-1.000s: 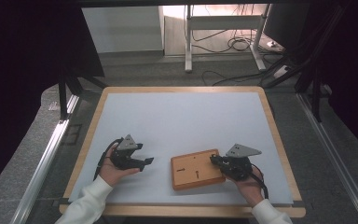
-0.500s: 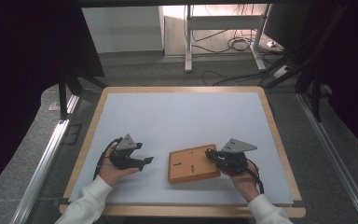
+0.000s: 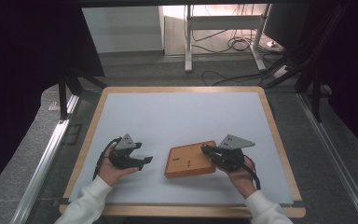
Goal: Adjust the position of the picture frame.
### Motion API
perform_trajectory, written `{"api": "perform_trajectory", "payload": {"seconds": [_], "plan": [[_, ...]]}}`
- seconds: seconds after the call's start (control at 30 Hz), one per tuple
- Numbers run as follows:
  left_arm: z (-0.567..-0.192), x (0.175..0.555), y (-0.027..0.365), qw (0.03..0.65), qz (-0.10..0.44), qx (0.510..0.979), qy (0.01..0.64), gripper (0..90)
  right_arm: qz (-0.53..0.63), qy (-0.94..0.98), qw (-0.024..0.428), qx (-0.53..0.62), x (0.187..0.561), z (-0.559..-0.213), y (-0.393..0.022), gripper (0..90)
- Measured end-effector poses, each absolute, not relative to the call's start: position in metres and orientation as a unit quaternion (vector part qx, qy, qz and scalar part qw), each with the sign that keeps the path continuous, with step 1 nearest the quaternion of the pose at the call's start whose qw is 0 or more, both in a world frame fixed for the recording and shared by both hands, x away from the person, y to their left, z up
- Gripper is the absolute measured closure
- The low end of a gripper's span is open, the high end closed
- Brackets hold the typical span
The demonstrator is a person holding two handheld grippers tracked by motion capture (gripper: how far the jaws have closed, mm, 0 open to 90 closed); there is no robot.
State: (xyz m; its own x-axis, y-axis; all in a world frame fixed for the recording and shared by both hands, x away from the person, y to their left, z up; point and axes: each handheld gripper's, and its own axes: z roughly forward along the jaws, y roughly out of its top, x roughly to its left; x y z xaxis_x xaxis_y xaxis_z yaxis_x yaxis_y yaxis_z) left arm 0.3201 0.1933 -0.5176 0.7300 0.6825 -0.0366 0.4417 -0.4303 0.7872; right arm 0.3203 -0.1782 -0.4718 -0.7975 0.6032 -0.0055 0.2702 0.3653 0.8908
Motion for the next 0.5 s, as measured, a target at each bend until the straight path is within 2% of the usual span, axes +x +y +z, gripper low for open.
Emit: {"api": "perform_trajectory", "payload": {"seconds": [0.27,0.5], "plan": [[-0.5175,0.3201,0.1932,0.413,0.146,0.834,0.337,25.3,0.480,0.816,0.173,0.271,0.3222,-0.4726,-0.1799,85.8],[-0.5179,0.3199,0.1921,0.412,0.145,0.835,0.336,25.3,0.440,0.829,0.198,0.283,0.3280,-0.4793,-0.1823,85.7]]}}
